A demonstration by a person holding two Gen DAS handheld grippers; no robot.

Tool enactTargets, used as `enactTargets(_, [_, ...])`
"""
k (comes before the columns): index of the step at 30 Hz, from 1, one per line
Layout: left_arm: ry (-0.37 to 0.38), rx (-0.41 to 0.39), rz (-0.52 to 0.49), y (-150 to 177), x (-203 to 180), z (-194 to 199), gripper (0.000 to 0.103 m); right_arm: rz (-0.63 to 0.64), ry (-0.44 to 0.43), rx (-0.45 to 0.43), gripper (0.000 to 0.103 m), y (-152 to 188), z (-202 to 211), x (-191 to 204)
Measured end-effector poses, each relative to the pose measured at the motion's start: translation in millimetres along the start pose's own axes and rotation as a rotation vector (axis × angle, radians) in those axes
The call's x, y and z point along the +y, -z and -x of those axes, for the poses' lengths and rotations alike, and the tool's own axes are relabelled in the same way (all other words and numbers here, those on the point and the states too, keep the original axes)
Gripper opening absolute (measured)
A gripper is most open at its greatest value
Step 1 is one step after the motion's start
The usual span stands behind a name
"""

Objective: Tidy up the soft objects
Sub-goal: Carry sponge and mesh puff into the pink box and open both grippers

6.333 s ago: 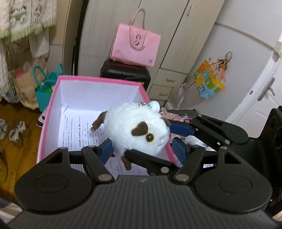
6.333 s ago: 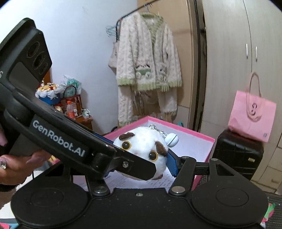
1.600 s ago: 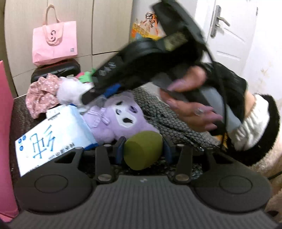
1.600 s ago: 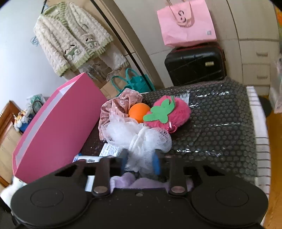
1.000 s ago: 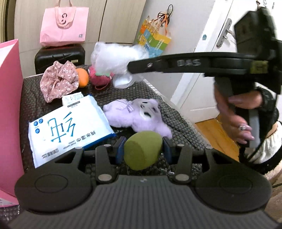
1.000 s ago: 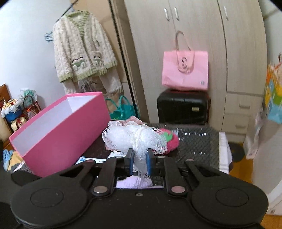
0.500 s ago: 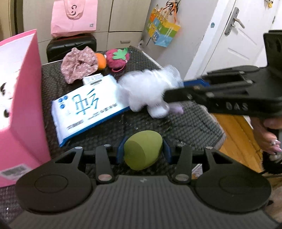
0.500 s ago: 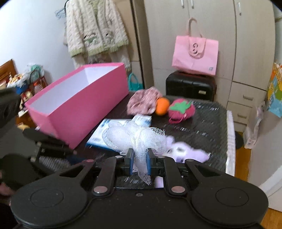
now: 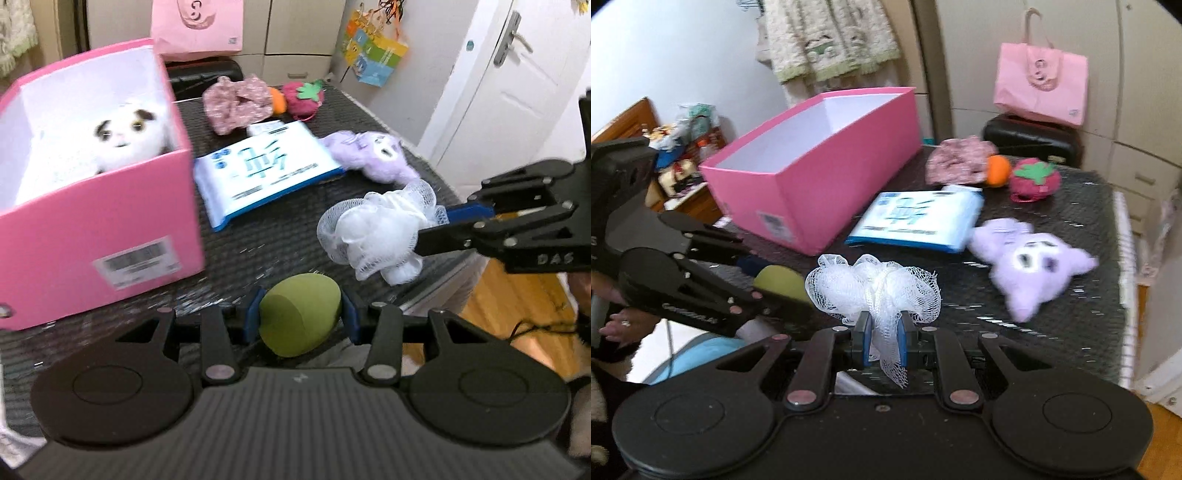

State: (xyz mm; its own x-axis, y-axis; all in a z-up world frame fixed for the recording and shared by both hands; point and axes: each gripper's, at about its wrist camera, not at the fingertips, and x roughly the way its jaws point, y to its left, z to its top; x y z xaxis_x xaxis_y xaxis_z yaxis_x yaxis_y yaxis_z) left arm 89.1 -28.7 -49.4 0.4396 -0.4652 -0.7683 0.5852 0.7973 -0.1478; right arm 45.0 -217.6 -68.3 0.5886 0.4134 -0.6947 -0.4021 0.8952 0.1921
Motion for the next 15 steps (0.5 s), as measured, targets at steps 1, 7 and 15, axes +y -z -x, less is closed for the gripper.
enactTargets(1, [-0.013,0.009,-0.003,3.0,2.6,4.7,0.043,0.008,-0.027,0.006,0.018,-2.0,-1.7,5.3])
enactTargets(7, [-0.02,0.048,0.023,13.4,22.3,40.9,0.043,0.115,-0.131,0.025,0.018,-23.9,-6.7,43.8])
enactTargets(15, [-0.117,-0.067,0.006,-2.6,48.2,104.6,0.044,0.204,-0.204,-0.073,0.018,-66.5,-2.3,82.2])
